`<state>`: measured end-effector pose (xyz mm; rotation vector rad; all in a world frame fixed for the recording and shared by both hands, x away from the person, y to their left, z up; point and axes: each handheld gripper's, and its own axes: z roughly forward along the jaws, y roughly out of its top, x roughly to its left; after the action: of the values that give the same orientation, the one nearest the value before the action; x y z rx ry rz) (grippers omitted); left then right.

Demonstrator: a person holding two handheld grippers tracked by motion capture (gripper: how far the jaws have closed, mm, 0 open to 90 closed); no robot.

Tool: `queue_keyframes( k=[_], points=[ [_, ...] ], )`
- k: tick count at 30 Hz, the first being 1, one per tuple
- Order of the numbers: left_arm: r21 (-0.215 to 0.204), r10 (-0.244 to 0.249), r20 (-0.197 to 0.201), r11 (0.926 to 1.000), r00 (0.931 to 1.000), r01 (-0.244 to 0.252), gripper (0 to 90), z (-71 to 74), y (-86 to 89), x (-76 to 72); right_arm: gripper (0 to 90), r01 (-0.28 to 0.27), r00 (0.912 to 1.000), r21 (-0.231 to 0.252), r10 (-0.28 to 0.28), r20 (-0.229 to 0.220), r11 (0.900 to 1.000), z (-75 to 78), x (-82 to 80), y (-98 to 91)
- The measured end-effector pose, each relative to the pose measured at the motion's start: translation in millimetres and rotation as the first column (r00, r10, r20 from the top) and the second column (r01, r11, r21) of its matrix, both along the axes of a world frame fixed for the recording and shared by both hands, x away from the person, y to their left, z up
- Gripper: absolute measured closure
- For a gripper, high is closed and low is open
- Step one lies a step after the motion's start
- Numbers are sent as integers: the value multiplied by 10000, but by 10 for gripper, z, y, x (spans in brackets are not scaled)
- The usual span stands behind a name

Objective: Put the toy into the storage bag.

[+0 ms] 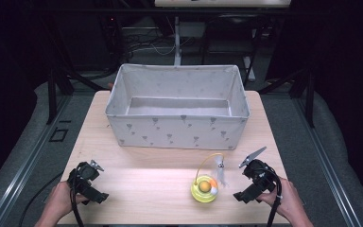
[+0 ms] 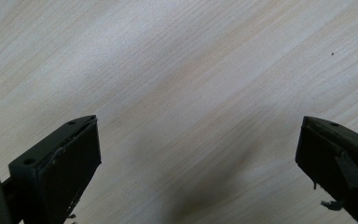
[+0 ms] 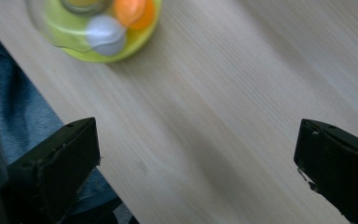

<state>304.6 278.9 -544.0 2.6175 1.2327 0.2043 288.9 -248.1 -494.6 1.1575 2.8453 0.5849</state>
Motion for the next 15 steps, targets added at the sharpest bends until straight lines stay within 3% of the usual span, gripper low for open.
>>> queue_keyframes(
  k=[10,11,15],
  points=[
    [67,8,-42,10000,10000,-8,2,3,3,-8,0,-691,9974,137,688,200,9975,158,-46,159],
    [71,-15,-46,10000,10000,15,2,2,3,-7,0,-747,9969,470,733,302,9961,195,-56,191],
    [96,-43,-85,9999,10000,44,2,-5,-8,-4,0,-1109,9931,586,1084,453,9921,302,-54,242]
  ],
)
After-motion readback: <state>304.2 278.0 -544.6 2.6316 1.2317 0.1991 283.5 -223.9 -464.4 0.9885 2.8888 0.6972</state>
